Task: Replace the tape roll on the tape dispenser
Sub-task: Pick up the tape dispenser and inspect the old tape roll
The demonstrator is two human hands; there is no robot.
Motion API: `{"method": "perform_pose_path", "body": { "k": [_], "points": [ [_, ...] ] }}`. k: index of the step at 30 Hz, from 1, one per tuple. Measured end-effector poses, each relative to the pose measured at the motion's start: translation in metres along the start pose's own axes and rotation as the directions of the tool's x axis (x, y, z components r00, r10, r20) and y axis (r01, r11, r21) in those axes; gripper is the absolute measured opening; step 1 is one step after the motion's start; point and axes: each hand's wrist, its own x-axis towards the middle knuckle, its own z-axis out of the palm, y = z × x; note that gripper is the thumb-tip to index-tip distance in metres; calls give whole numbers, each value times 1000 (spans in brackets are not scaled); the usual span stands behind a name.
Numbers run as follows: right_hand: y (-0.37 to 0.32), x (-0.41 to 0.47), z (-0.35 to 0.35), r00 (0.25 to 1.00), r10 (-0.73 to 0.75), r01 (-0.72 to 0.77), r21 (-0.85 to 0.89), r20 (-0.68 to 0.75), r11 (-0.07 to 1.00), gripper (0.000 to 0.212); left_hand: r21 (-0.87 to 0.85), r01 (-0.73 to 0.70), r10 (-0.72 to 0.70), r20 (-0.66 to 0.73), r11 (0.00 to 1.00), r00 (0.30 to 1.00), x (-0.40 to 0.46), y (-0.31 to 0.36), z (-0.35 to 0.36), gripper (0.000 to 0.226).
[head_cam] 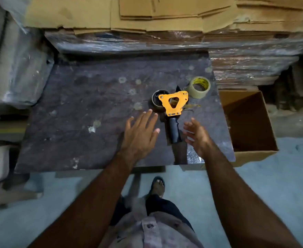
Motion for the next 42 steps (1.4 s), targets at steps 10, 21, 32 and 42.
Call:
{"method": "perform_pose_path", "body": {
  "k": [10,21,32,42],
  "points": [
    [-8,60,24,963,218,-204,-100,161,974,28,-71,48,-52,-59,996,997,-8,-21,11,53],
    [-10,76,51,931,260,-301,137,256,944,21,-79,176,-169,81,981,982,-15,-44,17,56],
    [-46,-16,98,866,151,-298,249,476,922,25,-549,269,-272,79,791,959,17,-84,-30,51],
    [-42,-126,176,277,-254,-438,357,927,825,32,-912,411,-81,409,11,909,57,-125,-135,64]
  ]
}}
